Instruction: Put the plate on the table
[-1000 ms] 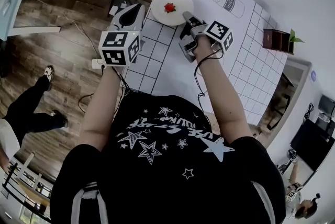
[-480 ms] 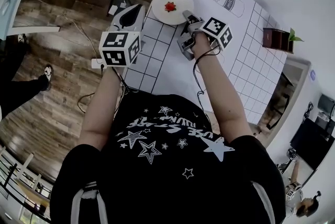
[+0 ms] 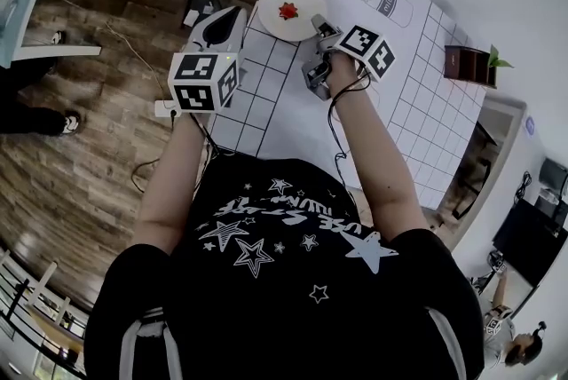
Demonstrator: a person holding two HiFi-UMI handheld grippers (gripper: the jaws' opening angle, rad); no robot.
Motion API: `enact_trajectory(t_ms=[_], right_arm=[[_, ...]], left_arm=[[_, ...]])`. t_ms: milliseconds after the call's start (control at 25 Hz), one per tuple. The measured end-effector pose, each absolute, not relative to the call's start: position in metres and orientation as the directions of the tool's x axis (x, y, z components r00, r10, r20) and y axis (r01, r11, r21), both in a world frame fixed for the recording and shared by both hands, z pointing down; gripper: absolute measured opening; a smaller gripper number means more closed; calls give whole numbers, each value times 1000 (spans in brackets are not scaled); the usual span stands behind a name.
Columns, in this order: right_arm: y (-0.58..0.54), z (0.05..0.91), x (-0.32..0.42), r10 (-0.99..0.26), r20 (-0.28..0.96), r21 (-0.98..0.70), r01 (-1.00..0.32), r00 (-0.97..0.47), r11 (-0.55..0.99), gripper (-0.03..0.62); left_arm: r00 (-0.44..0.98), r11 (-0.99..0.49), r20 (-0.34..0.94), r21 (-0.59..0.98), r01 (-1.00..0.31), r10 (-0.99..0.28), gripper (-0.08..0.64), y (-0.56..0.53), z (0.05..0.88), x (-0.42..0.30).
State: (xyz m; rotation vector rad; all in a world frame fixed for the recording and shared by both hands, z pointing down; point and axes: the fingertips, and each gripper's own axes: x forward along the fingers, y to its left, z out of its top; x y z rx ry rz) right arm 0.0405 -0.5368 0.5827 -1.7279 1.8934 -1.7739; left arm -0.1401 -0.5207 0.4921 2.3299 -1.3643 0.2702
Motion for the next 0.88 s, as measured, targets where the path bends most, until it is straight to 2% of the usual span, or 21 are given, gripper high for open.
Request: enact_trajectory(t_ms=[240, 480, 640, 880], right_arm=[[-534, 577, 52, -714, 599, -706, -660, -364, -256, 123], [-523, 553, 56, -765, 514, -756, -626, -388, -190, 123], [-518, 526, 57, -779, 454, -774, -625, -432, -104, 70], [-487, 502, 62, -780, 376, -823, -567, -500, -33, 49]], left_arm=[[507, -436, 366, 263, -861, -780, 9, -519, 490, -134], [485, -427, 340, 233, -874, -806, 9, -505, 474, -133], [449, -401, 308, 208, -892, -839, 9, -493, 453, -134], [400, -367, 278, 166, -915, -873, 9, -450, 426, -126]])
